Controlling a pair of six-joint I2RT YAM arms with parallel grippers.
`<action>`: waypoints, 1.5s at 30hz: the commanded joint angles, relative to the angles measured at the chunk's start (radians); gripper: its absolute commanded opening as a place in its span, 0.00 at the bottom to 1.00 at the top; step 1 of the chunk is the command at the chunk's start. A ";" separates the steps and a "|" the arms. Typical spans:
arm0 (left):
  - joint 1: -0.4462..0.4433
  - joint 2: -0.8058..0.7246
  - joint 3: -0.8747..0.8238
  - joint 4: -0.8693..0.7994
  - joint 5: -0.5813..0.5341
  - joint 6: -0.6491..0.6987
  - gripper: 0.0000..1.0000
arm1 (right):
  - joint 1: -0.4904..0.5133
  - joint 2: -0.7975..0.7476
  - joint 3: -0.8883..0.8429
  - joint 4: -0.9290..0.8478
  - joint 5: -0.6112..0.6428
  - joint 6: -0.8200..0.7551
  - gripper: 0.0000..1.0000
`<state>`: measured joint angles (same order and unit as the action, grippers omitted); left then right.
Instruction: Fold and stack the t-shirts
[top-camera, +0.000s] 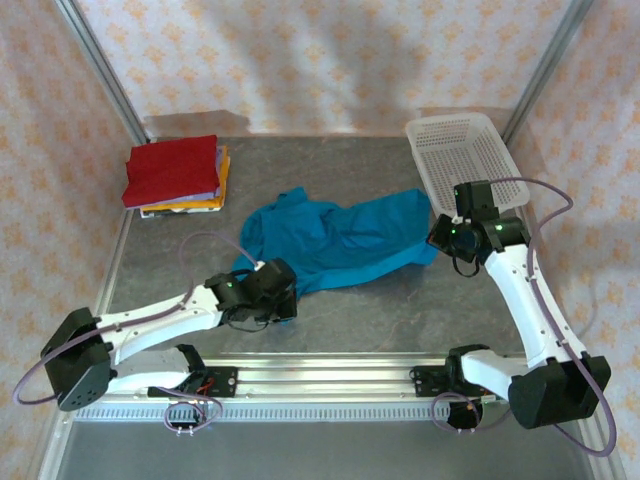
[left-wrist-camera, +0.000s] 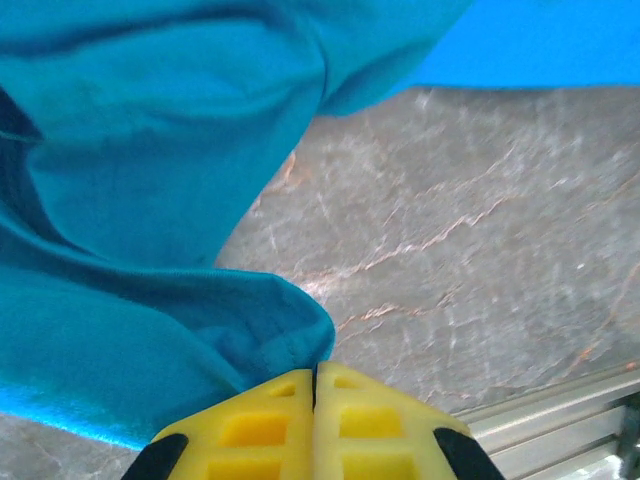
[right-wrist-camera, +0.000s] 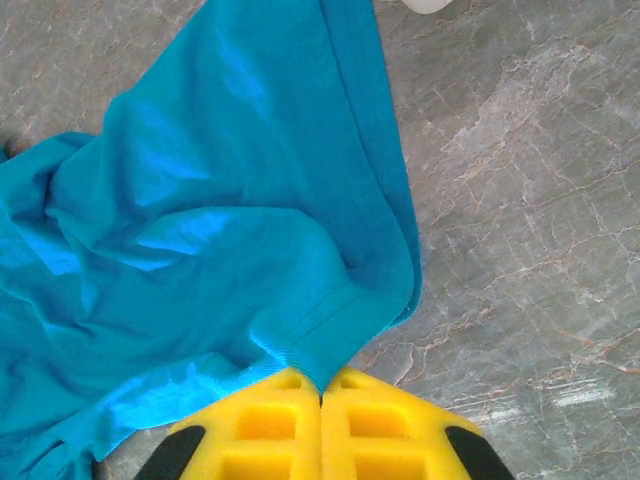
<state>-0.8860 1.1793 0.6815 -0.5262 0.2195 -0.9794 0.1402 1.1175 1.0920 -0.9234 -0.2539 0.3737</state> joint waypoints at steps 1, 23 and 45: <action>-0.012 0.001 0.032 -0.092 -0.095 -0.039 0.01 | -0.004 0.008 -0.010 0.021 -0.011 0.008 0.00; 0.508 0.050 1.137 -0.737 -0.407 0.676 0.00 | -0.005 -0.020 0.422 0.127 -0.033 -0.044 0.00; 0.530 -0.107 1.362 0.026 -0.498 1.057 0.00 | 0.018 -0.085 0.795 0.470 -0.050 -0.141 0.00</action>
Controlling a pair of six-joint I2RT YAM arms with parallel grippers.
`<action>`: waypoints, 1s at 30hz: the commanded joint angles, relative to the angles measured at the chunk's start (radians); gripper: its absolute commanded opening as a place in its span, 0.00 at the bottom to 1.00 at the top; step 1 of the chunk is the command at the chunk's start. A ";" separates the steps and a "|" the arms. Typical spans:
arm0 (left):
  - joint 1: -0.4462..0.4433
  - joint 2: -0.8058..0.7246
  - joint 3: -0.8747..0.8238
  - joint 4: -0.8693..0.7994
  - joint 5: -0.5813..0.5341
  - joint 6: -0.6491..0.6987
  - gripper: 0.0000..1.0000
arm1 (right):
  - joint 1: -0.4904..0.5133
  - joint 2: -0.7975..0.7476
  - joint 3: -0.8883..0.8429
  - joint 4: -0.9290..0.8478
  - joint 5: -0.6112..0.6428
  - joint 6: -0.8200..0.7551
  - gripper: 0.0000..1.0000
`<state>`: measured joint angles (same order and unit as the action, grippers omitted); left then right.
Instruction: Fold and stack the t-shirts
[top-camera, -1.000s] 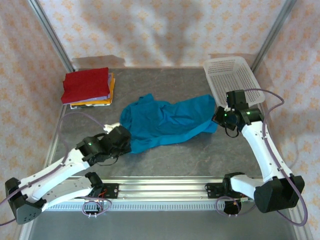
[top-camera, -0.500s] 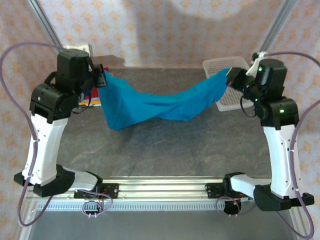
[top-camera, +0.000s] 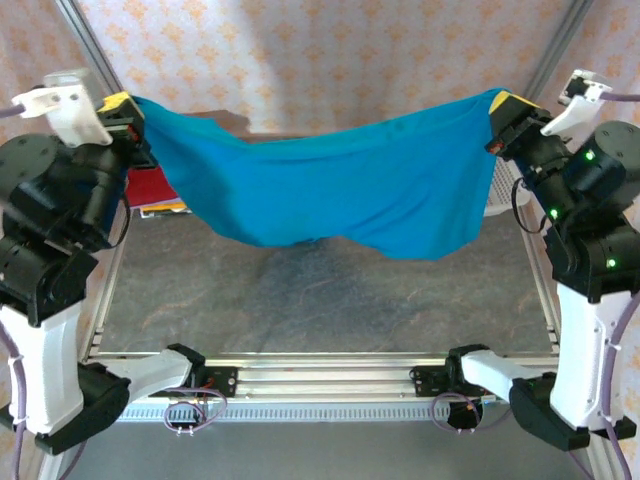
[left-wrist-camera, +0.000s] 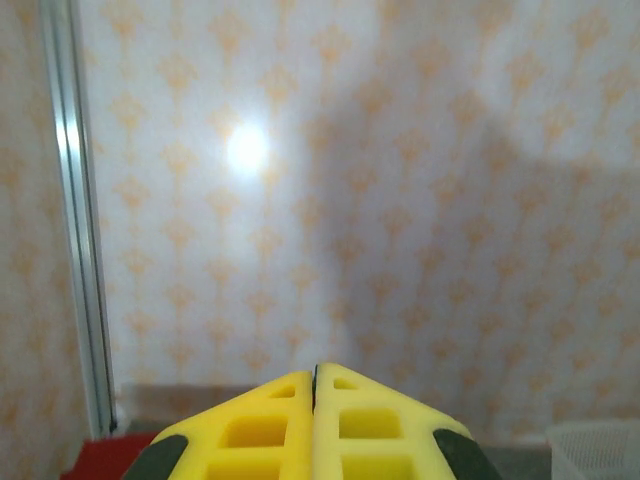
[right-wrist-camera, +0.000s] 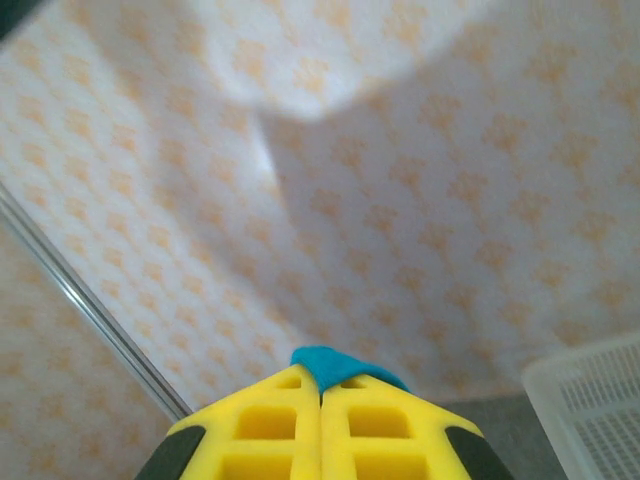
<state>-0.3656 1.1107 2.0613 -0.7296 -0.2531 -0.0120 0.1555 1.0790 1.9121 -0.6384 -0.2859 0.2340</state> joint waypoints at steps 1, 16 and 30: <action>0.010 -0.044 -0.014 0.241 -0.026 0.090 0.00 | 0.003 -0.059 -0.041 0.209 -0.021 0.007 0.00; 0.010 0.007 0.186 0.190 0.044 0.138 0.00 | 0.005 -0.137 -0.070 0.252 -0.138 0.060 0.00; 0.010 -0.042 0.153 0.154 -0.038 0.178 0.00 | 0.006 -0.167 -0.071 0.147 -0.201 0.139 0.00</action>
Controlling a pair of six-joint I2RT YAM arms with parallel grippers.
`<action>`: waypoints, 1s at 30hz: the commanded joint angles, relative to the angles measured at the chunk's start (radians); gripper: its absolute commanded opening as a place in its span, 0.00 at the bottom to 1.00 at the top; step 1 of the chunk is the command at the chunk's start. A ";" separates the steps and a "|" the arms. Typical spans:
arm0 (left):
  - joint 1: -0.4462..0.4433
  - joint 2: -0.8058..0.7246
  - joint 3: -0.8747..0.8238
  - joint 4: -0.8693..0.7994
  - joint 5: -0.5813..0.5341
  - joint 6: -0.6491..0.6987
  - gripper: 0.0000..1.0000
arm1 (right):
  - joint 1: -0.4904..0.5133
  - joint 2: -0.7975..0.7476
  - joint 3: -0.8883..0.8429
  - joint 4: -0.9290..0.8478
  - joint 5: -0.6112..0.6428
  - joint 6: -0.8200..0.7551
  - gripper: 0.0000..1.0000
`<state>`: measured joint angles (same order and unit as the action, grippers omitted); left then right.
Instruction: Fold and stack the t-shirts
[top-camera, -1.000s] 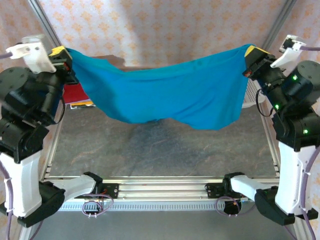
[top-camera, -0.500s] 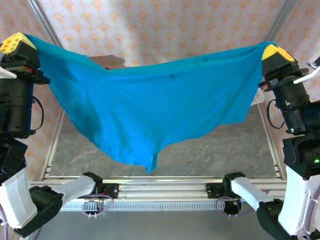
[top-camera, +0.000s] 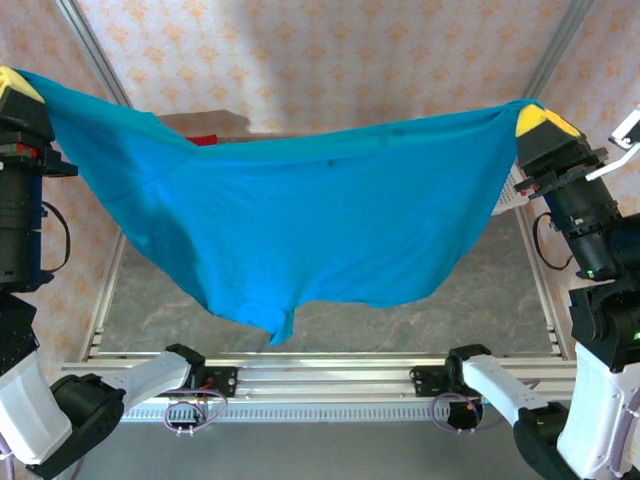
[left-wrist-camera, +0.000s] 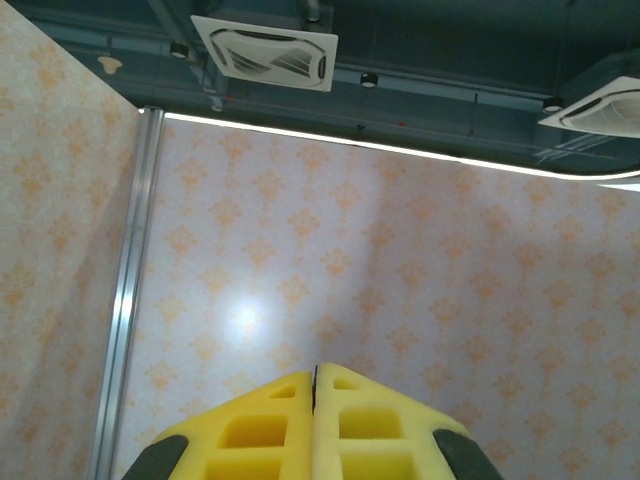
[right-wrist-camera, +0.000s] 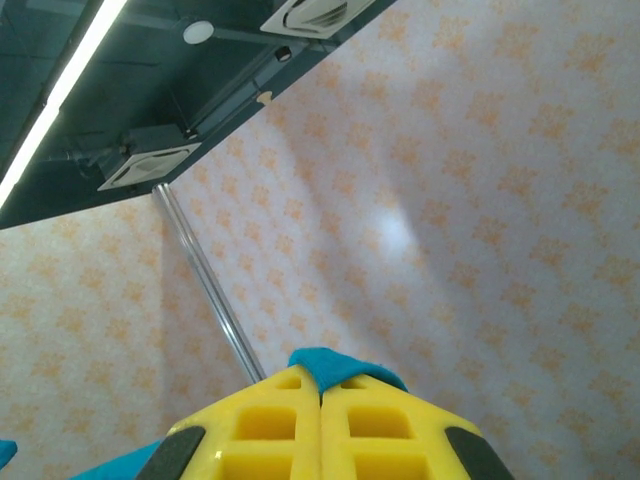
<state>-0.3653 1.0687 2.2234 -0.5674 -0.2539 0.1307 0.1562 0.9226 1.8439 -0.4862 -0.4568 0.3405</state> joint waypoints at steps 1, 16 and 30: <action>0.009 -0.001 -0.014 -0.019 -0.043 0.031 0.00 | 0.005 -0.015 -0.001 -0.002 -0.032 0.042 0.00; 0.009 -0.075 -0.018 -0.025 -0.032 0.007 0.00 | 0.001 -0.069 0.041 -0.047 -0.063 0.103 0.00; 0.008 0.162 0.080 -0.057 -0.124 0.139 0.00 | -0.021 0.035 0.154 -0.227 0.023 0.027 0.00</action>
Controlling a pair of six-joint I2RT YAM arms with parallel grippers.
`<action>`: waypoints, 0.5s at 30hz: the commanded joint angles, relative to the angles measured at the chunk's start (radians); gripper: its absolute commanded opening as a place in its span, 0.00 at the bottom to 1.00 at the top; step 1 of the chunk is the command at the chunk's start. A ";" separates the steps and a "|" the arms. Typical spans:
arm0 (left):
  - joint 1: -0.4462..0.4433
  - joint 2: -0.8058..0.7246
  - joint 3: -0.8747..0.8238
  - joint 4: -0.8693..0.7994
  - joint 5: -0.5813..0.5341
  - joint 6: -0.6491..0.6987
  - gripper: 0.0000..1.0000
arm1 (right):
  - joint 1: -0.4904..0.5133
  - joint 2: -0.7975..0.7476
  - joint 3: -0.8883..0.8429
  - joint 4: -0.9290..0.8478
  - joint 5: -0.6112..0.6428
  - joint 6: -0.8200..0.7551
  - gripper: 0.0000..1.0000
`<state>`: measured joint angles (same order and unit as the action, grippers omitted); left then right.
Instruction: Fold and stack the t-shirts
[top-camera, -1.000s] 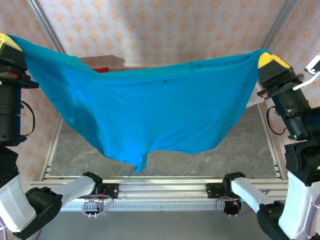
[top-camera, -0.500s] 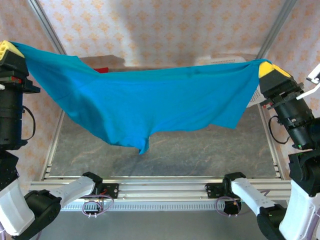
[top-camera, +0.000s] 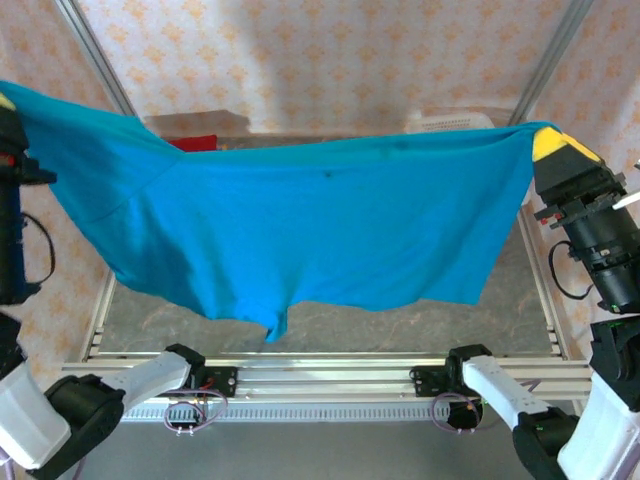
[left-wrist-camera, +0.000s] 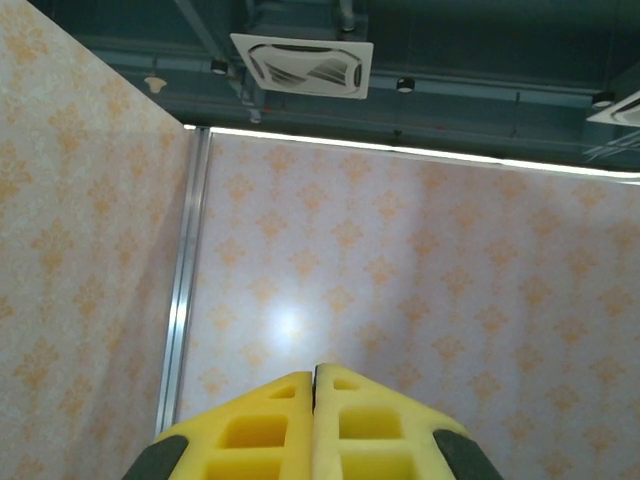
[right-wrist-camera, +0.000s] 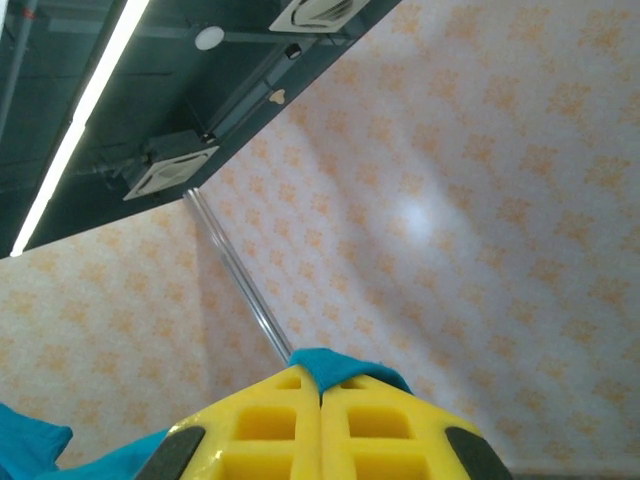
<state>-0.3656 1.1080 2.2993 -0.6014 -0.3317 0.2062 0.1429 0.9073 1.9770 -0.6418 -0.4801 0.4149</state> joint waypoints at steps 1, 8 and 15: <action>0.010 0.167 0.010 -0.021 -0.044 0.070 0.00 | -0.006 0.066 0.008 -0.082 0.064 -0.056 0.00; 0.149 0.527 0.142 -0.057 0.116 -0.049 0.00 | -0.004 0.225 -0.176 -0.085 0.186 -0.131 0.00; 0.225 1.062 0.400 -0.094 0.307 -0.188 0.00 | -0.002 0.637 -0.244 -0.033 0.365 -0.199 0.00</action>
<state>-0.1490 2.0544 2.6156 -0.6495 -0.1337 0.0978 0.1429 1.4235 1.7405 -0.6819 -0.2337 0.2710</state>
